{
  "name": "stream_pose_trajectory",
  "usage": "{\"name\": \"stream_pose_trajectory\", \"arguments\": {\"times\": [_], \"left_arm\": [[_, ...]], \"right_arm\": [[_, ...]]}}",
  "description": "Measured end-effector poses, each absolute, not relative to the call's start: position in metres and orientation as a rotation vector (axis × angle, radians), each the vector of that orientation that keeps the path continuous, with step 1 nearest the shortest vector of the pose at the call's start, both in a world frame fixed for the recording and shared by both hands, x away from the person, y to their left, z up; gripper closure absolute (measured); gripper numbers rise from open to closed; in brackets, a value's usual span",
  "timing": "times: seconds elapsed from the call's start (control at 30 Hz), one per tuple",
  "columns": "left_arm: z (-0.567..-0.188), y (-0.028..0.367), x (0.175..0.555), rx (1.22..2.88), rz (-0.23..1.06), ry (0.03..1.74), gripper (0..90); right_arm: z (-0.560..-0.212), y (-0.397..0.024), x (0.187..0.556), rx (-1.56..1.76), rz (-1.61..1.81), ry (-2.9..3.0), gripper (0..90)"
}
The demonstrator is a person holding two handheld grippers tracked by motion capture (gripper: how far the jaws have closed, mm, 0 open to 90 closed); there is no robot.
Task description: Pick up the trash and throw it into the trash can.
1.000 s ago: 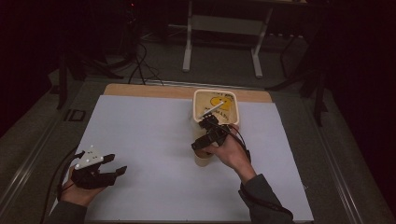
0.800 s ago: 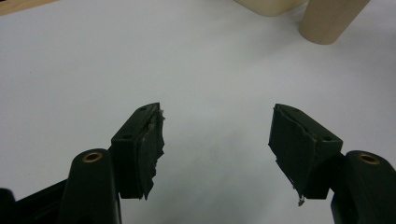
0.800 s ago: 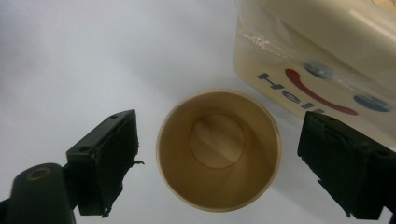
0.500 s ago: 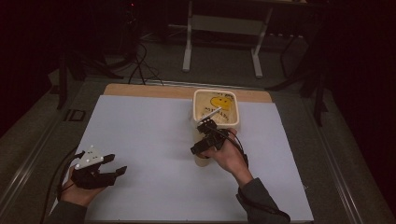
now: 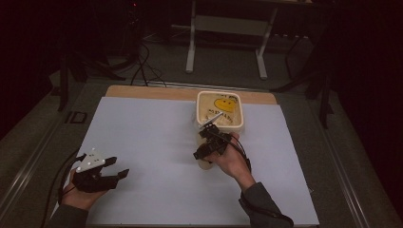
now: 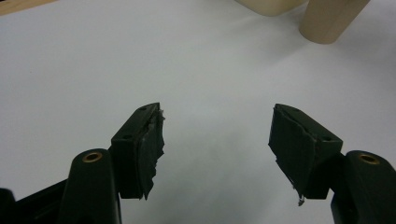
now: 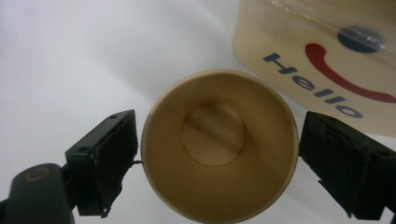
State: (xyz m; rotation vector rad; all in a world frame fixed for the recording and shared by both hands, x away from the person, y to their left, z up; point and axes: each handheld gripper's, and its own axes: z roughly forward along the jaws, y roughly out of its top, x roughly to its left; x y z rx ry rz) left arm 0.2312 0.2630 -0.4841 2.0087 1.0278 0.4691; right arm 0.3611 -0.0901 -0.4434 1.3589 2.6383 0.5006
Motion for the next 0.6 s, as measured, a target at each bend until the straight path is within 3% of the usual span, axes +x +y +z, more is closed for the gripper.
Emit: {"name": "stream_pose_trajectory", "arguments": {"times": [0.6], "left_arm": [[-0.4841, 0.2636, 0.2311, 2.008, 0.471, 1.029, 35.1]], "right_arm": [[-0.4460, -0.0861, 0.3611, 1.338, 0.419, 2.660, 17.5]]}}
